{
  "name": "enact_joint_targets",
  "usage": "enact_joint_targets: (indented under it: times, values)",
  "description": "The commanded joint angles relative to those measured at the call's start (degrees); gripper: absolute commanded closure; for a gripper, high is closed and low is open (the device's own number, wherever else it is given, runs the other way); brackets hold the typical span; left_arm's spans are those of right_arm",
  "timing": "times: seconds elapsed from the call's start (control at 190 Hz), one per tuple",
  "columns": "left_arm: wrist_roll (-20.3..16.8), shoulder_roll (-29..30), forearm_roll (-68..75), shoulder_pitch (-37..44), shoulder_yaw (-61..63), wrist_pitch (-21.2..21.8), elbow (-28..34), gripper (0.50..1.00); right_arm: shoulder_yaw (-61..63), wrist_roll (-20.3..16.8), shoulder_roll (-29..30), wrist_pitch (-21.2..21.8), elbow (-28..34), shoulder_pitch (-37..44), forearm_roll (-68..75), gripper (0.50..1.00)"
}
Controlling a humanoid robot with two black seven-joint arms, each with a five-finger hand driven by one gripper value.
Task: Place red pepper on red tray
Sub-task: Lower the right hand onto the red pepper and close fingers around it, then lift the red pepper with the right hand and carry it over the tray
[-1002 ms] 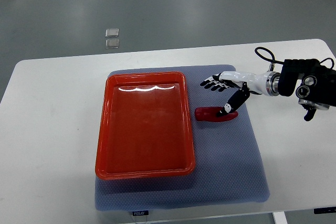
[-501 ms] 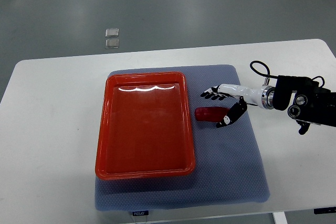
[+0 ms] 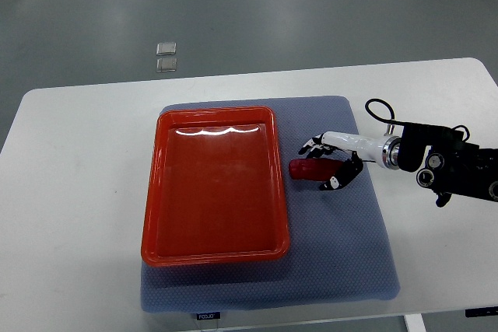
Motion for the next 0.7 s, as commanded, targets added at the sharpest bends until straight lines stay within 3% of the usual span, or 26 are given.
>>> enact_joint_targets:
  times: [0.0,0.095,0.163,0.48,0.696]
  values:
    - [0.00,0.00,-0.08,0.00,0.00,-0.01,0.01,0.500,-0.58,0.12,-0.02,-0.51,-0.02,-0.32,-0.74,0.812]
    - [0.00,0.00,-0.08,0.09,0.00,-0.01,0.19,0.500,-0.75,0.21,0.07,-1.12,-0.11,-0.32,-0.92,0.904]
    - [0.00,0.00,-0.08,0.26,0.00,-0.01,0.28,0.500,-0.84,0.12,-0.11,-1.21,-0.37,-0.24,-0.92,1.000]
    - [0.00,0.00,-0.08,0.35,0.00,-0.01,0.28,0.500,-0.40,0.03,-3.89,0.19,0.95,7.14,0.14,1.000]
    - [0.00,0.00,-0.08,0.35,0.00,0.08,0.37,0.500,-0.58,0.03,-2.40,2.65,1.39,14.62,2.77,1.000]
